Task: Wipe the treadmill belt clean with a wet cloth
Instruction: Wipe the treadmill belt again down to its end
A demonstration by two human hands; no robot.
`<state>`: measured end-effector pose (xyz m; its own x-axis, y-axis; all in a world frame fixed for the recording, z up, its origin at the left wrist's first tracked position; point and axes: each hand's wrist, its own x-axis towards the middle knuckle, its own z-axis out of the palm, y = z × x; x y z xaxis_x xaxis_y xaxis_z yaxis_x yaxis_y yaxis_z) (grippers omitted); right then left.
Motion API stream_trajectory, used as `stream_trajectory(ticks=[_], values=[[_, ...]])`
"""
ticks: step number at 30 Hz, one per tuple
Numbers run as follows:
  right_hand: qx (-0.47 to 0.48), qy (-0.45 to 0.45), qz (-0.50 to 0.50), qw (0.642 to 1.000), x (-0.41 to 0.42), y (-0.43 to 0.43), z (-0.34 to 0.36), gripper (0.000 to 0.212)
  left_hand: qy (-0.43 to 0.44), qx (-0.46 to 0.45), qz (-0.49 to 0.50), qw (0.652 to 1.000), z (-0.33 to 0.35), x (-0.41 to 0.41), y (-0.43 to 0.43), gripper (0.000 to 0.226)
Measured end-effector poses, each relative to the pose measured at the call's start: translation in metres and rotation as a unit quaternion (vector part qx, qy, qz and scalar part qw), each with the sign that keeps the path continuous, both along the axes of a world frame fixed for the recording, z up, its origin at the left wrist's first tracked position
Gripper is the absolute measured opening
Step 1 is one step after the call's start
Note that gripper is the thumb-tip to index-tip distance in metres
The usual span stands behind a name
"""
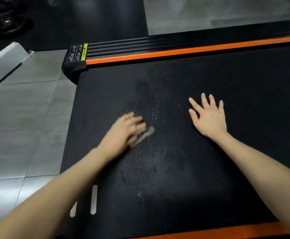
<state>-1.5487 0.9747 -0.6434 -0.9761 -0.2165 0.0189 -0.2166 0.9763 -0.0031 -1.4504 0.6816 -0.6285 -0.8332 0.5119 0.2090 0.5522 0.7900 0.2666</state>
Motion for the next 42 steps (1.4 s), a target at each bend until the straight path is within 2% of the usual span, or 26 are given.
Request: stream_trajectory(ticks=[2,4,9,11,14,17,19,21,23,25,28,33,35,38,42], values=[[0.007,0.001,-0.001,1.0,0.0,0.0,-0.002,0.053,-0.02,-0.013,0.094,0.995,-0.006,-0.016,0.004,0.042],[0.014,-0.008,-0.001,1.0,-0.001,0.0,-0.002,0.051,-0.021,0.007,0.097,0.995,-0.013,-0.003,0.015,0.039],[-0.008,-0.036,0.01,0.999,0.028,0.007,0.006,0.053,-0.035,0.046,-0.073,0.996,-0.001,0.098,0.064,0.033],[-0.009,-0.046,0.051,0.998,0.068,0.026,0.007,0.058,-0.058,0.025,-0.129,0.99,0.003,0.119,0.059,0.038],[-0.008,-0.038,0.121,0.992,0.122,0.063,0.007,0.054,-0.038,-0.045,-0.178,0.982,0.007,0.101,0.045,0.046],[-0.014,-0.02,0.129,0.991,0.129,0.074,0.006,0.05,-0.011,-0.068,-0.062,0.996,0.003,0.055,0.064,0.049],[-0.019,-0.014,0.131,0.991,0.127,0.072,0.005,0.05,-0.028,-0.029,0.022,0.999,0.001,0.028,0.085,0.046],[-0.027,-0.011,0.136,0.99,0.127,0.072,0.004,0.051,-0.039,0.017,0.047,0.998,0.001,0.019,0.1,0.04],[-0.046,0.0,0.131,0.99,0.129,0.074,0.005,0.051,-0.036,0.044,-0.001,0.998,-0.002,0.04,0.11,0.035],[-0.074,0.031,0.103,0.991,0.131,0.074,0.008,0.05,-0.049,0.056,-0.09,0.993,0.001,0.081,0.114,0.035],[-0.12,0.076,0.044,0.989,0.133,0.076,0.011,0.05,-0.053,0.046,-0.177,0.982,0.004,0.111,0.116,0.036],[-0.178,0.089,-0.03,0.98,0.13,0.08,0.007,0.053,0.015,-0.027,-0.171,0.985,0.003,0.073,0.172,0.036],[-0.184,0.093,-0.046,0.977,0.129,0.082,0.005,0.053,-0.008,-0.025,-0.182,0.983,0.003,0.075,0.184,0.034],[-0.188,0.083,-0.057,0.977,0.13,0.084,0.004,0.05,-0.044,-0.007,-0.187,0.981,0.004,0.096,0.151,0.036],[-0.143,0.038,-0.029,0.989,0.136,0.083,0.01,0.045,-0.166,0.049,-0.16,0.972,0.006,0.137,0.075,0.051]])
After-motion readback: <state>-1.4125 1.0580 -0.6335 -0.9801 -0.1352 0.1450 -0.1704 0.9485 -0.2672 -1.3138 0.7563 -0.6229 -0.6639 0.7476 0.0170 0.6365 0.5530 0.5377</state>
